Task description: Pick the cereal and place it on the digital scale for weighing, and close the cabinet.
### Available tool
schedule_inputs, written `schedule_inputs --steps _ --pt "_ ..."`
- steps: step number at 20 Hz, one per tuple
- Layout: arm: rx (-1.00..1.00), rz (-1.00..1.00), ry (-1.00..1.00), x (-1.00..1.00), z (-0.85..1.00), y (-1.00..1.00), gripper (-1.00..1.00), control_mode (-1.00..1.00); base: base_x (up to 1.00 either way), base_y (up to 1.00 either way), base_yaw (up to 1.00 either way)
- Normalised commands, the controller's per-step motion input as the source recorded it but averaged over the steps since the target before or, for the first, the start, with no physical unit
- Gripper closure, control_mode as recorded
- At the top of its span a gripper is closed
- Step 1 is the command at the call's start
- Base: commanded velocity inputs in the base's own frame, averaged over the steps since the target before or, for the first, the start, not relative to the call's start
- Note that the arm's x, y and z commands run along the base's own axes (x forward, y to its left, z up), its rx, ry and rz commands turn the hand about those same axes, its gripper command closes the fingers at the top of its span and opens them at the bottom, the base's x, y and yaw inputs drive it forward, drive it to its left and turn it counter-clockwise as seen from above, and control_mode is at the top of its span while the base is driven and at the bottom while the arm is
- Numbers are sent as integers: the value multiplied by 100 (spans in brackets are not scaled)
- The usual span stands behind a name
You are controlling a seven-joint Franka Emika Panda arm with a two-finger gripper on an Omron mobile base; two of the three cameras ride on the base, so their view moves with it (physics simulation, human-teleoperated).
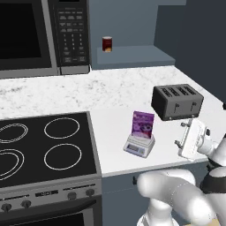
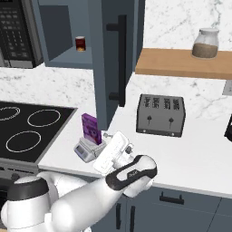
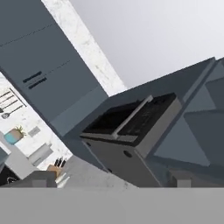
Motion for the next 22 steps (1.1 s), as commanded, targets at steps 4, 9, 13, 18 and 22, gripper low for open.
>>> schedule_inputs --steps 4,9,13,18,22 --pt "3 -2 -16 -95 13 -12 -100 -100 0 0 0" --pt "6 -4 -1 -76 24 -29 -100 -100 0 0 0" --pt "0 -1 0 -60 26 -64 -100 -100 0 0 0" --pt "0 0 0 -53 26 -72 -100 -100 0 0 0" --pt "1 -2 1 -42 46 -64 -100 -100 0 0 0"
